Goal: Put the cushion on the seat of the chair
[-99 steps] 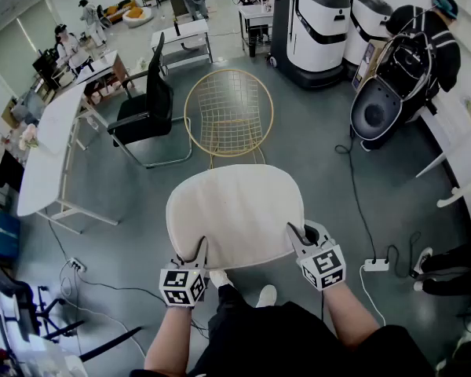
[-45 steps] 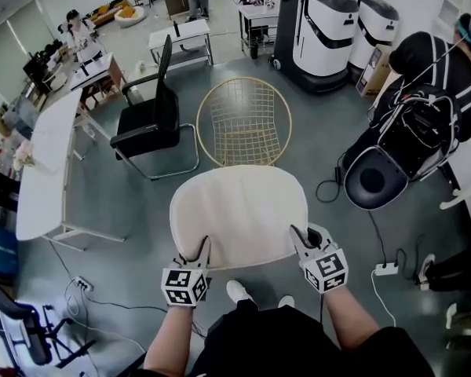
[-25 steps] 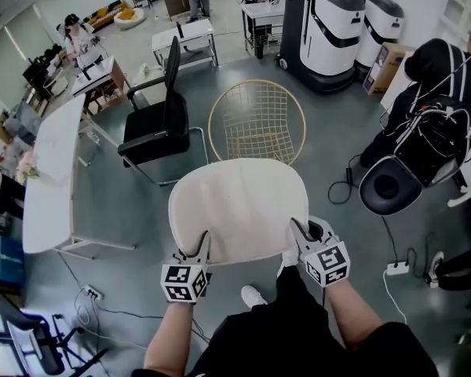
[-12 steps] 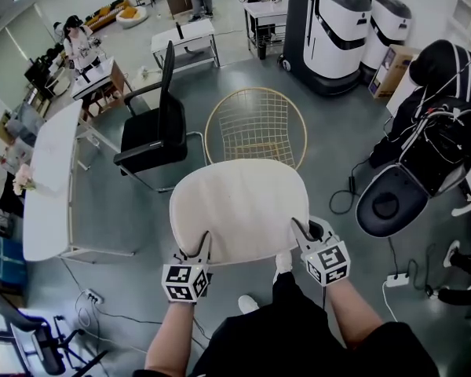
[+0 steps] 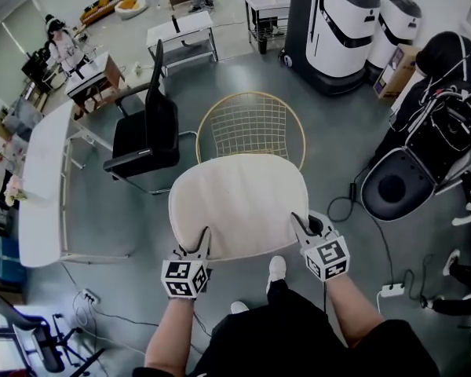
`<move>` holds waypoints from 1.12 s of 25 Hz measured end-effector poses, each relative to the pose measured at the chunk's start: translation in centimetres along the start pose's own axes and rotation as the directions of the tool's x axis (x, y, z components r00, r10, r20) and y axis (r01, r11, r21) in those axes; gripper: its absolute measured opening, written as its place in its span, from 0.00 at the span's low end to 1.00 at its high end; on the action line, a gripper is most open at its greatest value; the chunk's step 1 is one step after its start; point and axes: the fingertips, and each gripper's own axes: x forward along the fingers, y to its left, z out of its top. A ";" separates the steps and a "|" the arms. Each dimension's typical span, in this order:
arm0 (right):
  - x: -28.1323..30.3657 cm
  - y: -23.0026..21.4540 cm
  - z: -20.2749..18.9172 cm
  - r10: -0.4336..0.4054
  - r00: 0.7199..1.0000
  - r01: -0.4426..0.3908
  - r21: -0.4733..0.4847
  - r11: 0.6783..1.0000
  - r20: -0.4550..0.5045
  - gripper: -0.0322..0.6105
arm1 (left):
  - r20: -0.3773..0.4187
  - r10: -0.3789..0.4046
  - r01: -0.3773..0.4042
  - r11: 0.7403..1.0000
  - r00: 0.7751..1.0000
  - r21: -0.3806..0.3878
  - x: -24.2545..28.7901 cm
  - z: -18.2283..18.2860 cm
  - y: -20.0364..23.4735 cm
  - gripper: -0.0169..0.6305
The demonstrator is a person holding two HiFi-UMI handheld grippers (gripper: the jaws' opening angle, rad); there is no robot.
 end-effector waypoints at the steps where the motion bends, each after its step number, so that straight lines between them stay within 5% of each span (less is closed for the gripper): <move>1: 0.5 -0.8 0.0 0.003 1.000 -0.003 -0.002 1.000 -0.002 0.14 | -0.003 0.001 -0.001 1.000 1.000 -0.001 0.8 0.2 -0.1 0.20; 17: 5.5 -10.9 0.7 0.012 1.000 -0.012 0.014 1.000 -0.008 0.14 | -0.015 0.029 -0.029 1.000 0.999 -0.008 11.6 3.2 -0.8 0.23; 28: 9.9 -12.5 -0.8 -0.025 0.998 0.027 0.047 0.999 -0.054 0.14 | -0.059 0.016 -0.017 1.000 0.998 -0.008 16.5 2.5 2.4 0.26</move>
